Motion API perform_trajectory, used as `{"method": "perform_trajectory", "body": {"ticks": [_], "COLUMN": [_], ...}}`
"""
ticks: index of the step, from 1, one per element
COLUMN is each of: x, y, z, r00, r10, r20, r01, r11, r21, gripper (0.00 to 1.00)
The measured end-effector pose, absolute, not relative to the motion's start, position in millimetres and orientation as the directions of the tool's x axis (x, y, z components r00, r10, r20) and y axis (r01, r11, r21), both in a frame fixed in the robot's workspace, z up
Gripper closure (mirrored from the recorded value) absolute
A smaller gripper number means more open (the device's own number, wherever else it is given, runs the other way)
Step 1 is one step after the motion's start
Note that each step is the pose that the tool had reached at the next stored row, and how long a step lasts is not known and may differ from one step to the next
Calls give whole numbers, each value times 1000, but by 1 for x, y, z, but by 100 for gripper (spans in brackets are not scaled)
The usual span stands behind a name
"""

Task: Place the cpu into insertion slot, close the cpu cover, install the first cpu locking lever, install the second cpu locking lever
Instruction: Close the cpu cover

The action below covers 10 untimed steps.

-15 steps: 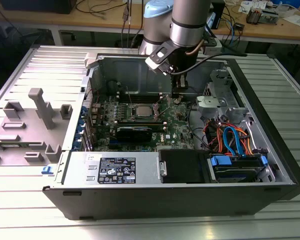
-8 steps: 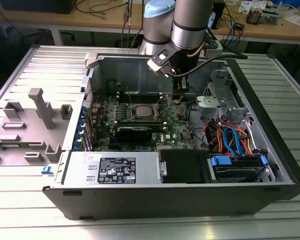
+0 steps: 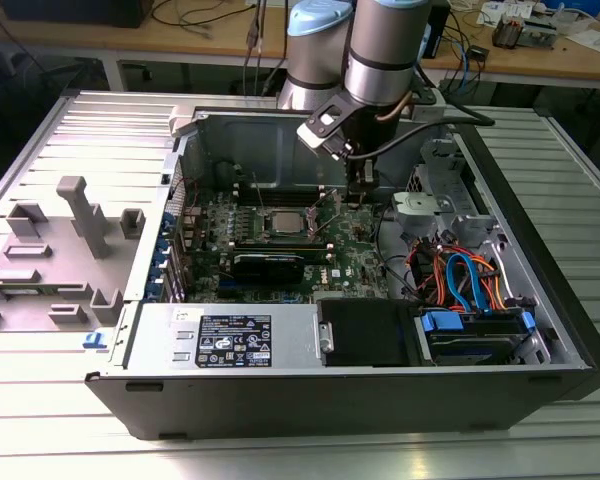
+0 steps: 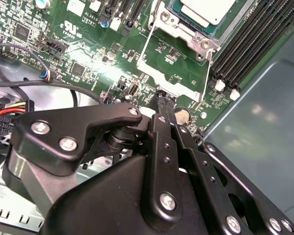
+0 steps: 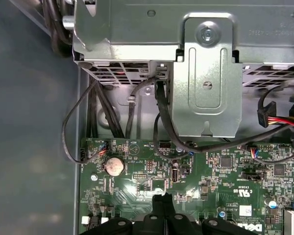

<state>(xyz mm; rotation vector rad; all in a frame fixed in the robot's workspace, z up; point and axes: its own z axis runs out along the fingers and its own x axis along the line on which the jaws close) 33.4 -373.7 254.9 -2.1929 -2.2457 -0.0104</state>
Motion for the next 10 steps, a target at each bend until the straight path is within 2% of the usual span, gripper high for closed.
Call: {"method": "perform_trajectory", "body": {"ticks": [10], "x": [27], "y": [-374], "z": [250], "r00": [-24], "r10": [1000], "r20": [6], "r01": [1000], "r11": [24], "r21": [2], "gripper": [89]}}
